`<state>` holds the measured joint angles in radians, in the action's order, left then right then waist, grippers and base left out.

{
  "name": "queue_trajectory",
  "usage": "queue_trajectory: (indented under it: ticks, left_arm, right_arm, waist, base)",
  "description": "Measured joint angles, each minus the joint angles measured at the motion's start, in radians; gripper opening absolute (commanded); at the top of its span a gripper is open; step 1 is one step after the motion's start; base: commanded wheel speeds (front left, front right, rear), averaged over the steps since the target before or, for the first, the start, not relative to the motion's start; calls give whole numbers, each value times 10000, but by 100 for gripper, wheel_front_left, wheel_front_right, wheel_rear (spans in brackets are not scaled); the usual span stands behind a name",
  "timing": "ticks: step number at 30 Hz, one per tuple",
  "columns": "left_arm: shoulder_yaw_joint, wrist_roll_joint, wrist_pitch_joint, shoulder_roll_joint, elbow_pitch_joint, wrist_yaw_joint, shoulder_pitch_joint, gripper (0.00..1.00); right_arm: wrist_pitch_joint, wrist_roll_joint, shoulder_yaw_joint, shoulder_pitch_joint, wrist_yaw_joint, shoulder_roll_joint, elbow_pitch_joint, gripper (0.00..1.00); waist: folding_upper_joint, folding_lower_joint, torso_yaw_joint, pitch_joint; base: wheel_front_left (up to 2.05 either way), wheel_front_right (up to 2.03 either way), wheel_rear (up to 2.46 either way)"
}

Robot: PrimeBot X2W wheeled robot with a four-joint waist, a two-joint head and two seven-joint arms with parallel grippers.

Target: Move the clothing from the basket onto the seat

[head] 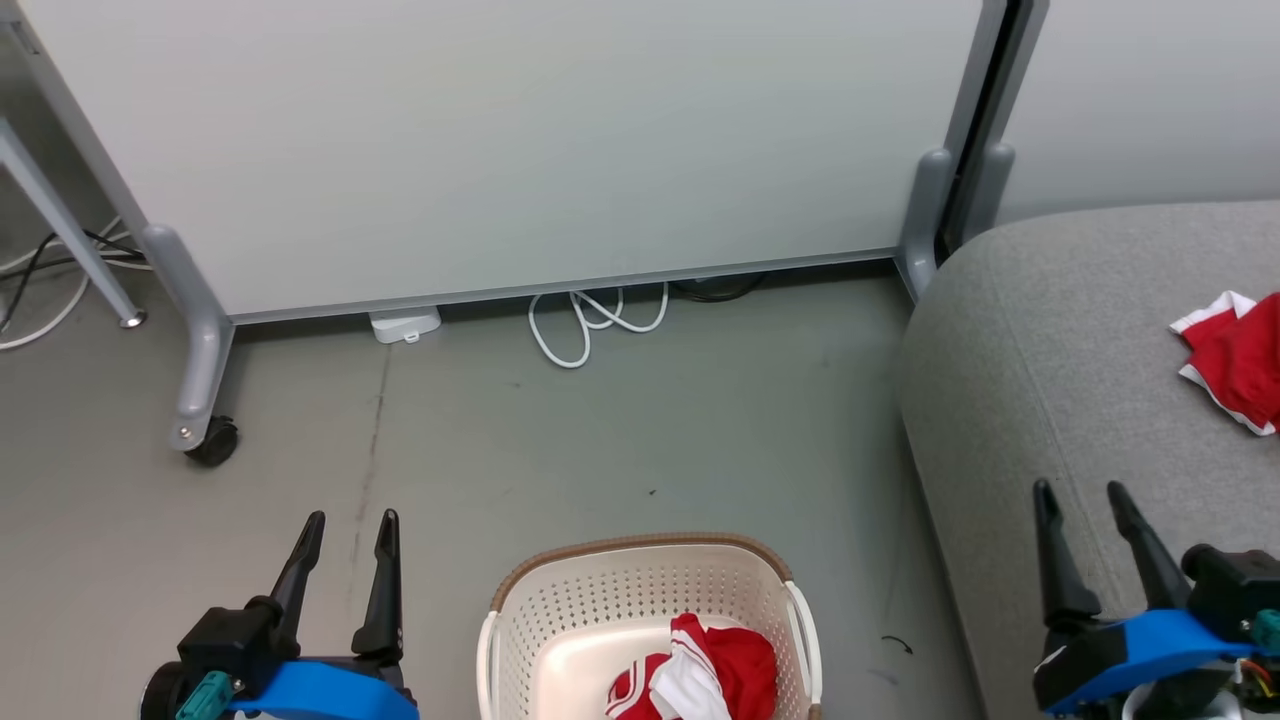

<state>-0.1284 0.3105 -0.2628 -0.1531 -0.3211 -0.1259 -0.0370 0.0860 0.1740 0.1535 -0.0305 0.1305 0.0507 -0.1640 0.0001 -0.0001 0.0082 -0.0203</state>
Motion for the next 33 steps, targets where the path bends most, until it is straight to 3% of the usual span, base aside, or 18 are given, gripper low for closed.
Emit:
queue_trajectory:
  ticks: [16,33]
  left_arm:
    - [265,-69,-2,15,-75,0,297,100]
    - [-102,-117,-2,73,-100,0,45,100]
  right_arm:
    - [-71,77,-955,196,0,-4,-136,100]
    - [-228,-138,-980,112,0,-2,-136,100]
  waist:
    - [0,1,195,237]
    - [0,1,103,-230]
  base:
    - [0,0,0]
    - [0,0,0]
